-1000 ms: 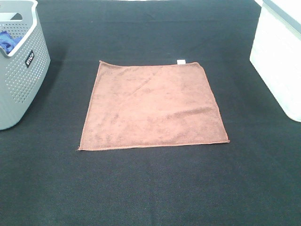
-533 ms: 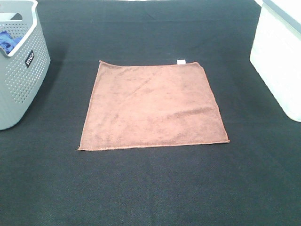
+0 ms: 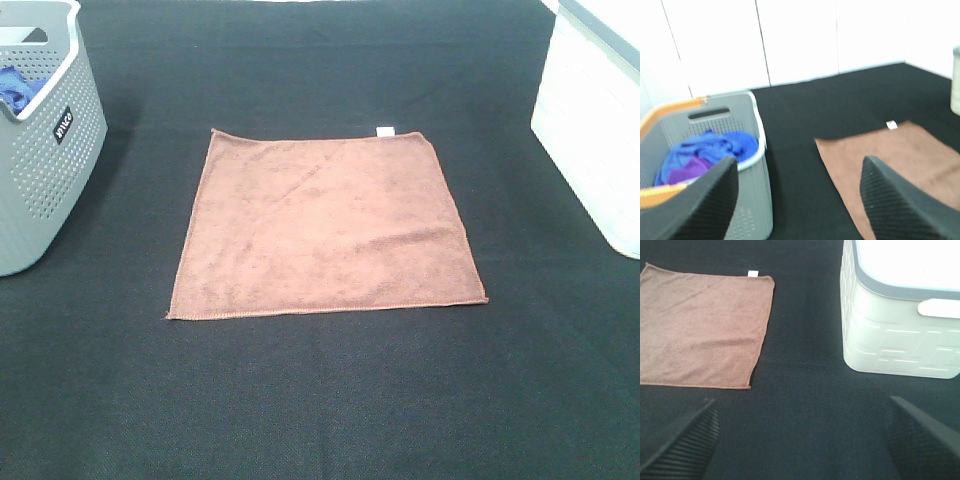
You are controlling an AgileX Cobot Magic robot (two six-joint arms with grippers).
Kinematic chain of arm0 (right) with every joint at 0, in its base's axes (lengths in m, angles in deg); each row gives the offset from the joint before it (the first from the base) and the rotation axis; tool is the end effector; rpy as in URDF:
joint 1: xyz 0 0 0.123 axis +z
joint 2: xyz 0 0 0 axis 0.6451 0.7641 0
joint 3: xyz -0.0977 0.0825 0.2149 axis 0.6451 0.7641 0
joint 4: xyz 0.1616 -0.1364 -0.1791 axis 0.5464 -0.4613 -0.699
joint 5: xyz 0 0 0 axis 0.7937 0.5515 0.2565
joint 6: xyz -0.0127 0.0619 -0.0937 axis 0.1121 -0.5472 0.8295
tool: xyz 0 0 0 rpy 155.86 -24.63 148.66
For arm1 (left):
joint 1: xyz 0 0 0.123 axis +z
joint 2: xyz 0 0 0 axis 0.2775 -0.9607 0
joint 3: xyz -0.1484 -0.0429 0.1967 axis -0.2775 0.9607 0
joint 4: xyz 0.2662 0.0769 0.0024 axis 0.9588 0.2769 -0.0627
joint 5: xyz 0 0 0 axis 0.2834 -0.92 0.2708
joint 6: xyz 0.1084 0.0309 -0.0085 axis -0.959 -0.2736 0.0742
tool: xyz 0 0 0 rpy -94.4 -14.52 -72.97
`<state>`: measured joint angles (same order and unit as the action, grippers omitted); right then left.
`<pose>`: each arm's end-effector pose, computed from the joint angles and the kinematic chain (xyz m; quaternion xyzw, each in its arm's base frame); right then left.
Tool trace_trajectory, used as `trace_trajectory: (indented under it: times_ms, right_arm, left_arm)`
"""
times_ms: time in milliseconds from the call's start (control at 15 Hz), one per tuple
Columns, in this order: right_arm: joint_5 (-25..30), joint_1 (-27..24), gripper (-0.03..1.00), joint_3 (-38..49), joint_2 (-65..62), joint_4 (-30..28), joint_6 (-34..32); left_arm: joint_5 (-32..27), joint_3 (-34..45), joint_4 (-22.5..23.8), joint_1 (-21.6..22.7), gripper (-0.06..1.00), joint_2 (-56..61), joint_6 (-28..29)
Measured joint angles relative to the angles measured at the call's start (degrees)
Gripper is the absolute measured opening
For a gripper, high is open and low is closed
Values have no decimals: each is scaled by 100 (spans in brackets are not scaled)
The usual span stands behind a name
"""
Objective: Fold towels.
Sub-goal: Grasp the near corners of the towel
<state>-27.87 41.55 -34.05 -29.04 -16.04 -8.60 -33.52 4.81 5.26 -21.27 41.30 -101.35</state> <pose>0.1388 0.0105 0.3036 -0.0443 0.8550 0.0226 0.5162 0.0865 -0.0195 0.3337 0.0917 0.7065 -0.0445 0.7004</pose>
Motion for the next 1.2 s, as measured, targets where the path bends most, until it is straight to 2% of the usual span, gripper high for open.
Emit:
trace_trajectory:
  times_ms: [133, 267, 400, 467, 667, 800, 1000, 1200]
  right_arm:
    - [-258, 0, 84, -223, 785, 29, 0]
    - [-355, 0, 84, -596, 1684, 109, 0]
    - [-384, 0, 83, -1157, 2779, 269, 0]
    - [-384, 0, 83, -1157, 2779, 269, 0]
    - [-401, 0, 80, -1673, 4108, 688, 34]
    - [-413, 0, 80, -1954, 5248, 1261, 201]
    - [-430, 0, 77, -2120, 6354, 2091, 504]
    - [-441, -6, 75, -2389, 7277, 2510, 1112]
  left_arm:
    - [441, 0, -6, 0, 66, -613, 0]
    - [837, 0, -321, 0, 66, -1536, 0]
    - [1226, 0, -1169, 0, 66, -2991, 0]
    - [1226, 0, -1169, 0, 66, -2991, 0]
    - [1432, -52, -2189, 0, 66, -4813, -69]
    - [1392, -298, -2773, 0, 66, -6280, -390]
    - [997, -922, -3529, 0, 66, -7844, -997]
    - [636, -1541, -4555, 0, 66, -9047, -1839]
